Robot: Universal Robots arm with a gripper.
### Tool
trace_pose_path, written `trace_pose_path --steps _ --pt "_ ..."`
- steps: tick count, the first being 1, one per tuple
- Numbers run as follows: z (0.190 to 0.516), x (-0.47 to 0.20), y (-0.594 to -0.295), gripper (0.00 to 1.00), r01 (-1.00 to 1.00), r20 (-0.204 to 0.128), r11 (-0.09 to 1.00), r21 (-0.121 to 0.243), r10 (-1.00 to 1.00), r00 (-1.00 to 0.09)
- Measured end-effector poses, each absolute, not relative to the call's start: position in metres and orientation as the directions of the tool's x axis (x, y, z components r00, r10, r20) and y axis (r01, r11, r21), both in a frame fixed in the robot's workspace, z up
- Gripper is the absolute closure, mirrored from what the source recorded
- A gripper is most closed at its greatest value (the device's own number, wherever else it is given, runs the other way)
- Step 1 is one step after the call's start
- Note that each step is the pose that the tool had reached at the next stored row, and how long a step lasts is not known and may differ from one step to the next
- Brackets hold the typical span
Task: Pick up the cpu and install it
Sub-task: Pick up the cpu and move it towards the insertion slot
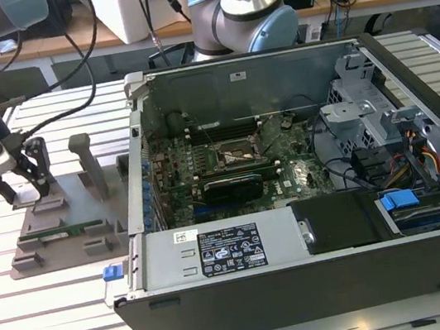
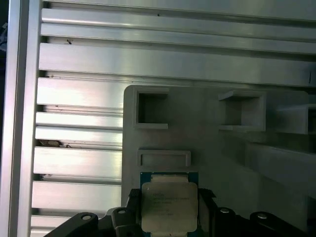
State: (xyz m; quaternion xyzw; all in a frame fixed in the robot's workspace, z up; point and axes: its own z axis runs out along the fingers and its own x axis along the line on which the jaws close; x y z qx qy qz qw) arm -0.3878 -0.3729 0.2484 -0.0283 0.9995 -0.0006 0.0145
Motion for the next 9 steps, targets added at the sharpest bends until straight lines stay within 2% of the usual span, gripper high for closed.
trace_pose_path --steps 9 --pt "0.264 -0.388 -0.373 0.45 -0.057 -0.029 0.998 -0.002 -0.057 -0.998"
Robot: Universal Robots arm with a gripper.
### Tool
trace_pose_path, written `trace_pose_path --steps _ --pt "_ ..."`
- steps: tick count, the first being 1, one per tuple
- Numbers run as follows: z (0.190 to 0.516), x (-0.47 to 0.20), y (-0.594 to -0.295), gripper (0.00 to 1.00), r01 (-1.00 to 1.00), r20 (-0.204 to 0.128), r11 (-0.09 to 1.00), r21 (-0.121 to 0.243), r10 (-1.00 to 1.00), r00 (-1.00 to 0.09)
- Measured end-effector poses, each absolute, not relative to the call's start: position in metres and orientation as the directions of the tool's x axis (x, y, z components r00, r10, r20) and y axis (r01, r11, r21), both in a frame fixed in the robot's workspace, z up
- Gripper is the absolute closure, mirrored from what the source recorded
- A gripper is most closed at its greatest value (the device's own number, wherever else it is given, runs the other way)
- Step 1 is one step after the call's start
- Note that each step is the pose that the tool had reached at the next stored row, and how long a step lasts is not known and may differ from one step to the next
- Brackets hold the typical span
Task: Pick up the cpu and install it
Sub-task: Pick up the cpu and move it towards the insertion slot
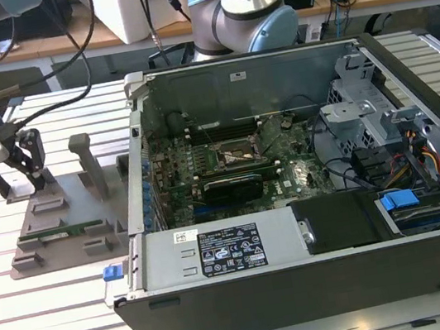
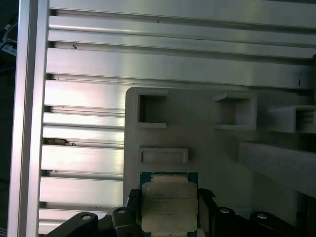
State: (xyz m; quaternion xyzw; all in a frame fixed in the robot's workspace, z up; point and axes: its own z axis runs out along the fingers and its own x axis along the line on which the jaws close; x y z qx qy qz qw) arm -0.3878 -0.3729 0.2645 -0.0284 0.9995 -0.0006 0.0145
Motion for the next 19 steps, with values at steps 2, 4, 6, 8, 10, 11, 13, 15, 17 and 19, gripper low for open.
trace_pose_path --steps 2,4,6,8,10,11,13,15,17,19 --pt "0.269 -0.388 -0.373 0.45 -0.057 -0.029 0.998 -0.002 -0.057 -0.998" --pt "0.273 -0.388 -0.373 0.45 -0.057 -0.029 0.998 -0.002 -0.057 -0.998" --pt "0.277 -0.388 -0.373 0.45 -0.057 -0.029 0.998 -0.002 -0.057 -0.998" --pt "0.28 -0.388 -0.373 0.45 -0.057 -0.029 0.998 -0.002 -0.057 -0.998" --pt "0.283 -0.388 -0.373 0.45 -0.057 -0.029 0.998 -0.002 -0.057 -0.998" --pt "0.284 -0.388 -0.373 0.45 -0.057 -0.029 0.998 -0.002 -0.057 -0.998" --pt "0.287 -0.388 -0.373 0.45 -0.057 -0.029 0.998 -0.002 -0.057 -0.998" --pt "0.289 -0.388 -0.373 0.45 -0.057 -0.029 0.998 -0.002 -0.057 -0.998" --pt "0.293 -0.388 -0.373 0.45 -0.057 -0.029 0.998 -0.002 -0.057 -0.998" --pt "0.296 -0.388 -0.373 0.45 -0.057 -0.029 0.998 -0.002 -0.057 -0.998"
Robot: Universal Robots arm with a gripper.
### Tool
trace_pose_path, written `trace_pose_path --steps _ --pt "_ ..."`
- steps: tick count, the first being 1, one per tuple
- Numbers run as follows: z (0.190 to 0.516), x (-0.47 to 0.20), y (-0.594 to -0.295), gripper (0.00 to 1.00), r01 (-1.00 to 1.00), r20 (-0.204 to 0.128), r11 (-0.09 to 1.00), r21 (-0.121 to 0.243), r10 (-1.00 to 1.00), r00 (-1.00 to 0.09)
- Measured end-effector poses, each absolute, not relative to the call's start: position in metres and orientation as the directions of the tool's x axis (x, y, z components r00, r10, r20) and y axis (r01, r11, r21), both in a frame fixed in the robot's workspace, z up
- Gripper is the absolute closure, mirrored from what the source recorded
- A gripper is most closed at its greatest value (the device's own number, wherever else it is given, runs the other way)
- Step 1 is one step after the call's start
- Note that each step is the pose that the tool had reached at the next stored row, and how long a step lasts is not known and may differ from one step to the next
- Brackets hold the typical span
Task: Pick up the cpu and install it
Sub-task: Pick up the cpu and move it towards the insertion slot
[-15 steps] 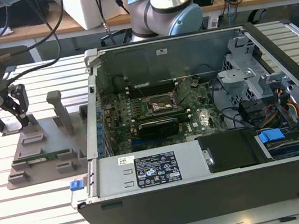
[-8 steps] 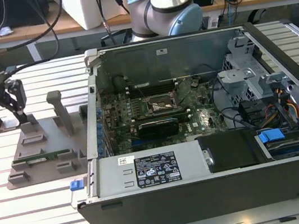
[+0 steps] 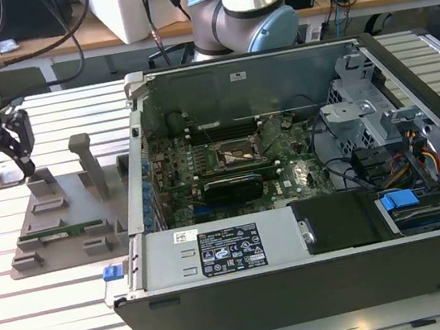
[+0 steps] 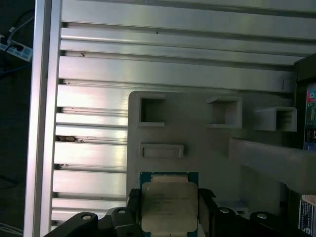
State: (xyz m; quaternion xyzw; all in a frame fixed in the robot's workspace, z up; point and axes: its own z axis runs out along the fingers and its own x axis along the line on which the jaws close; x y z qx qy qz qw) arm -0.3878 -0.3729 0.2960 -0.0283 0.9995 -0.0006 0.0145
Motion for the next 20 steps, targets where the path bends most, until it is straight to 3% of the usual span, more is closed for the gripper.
trace_pose_path --steps 20 --pt "0.338 -0.388 -0.373 0.45 -0.057 -0.029 0.998 0.002 -0.057 -0.998"
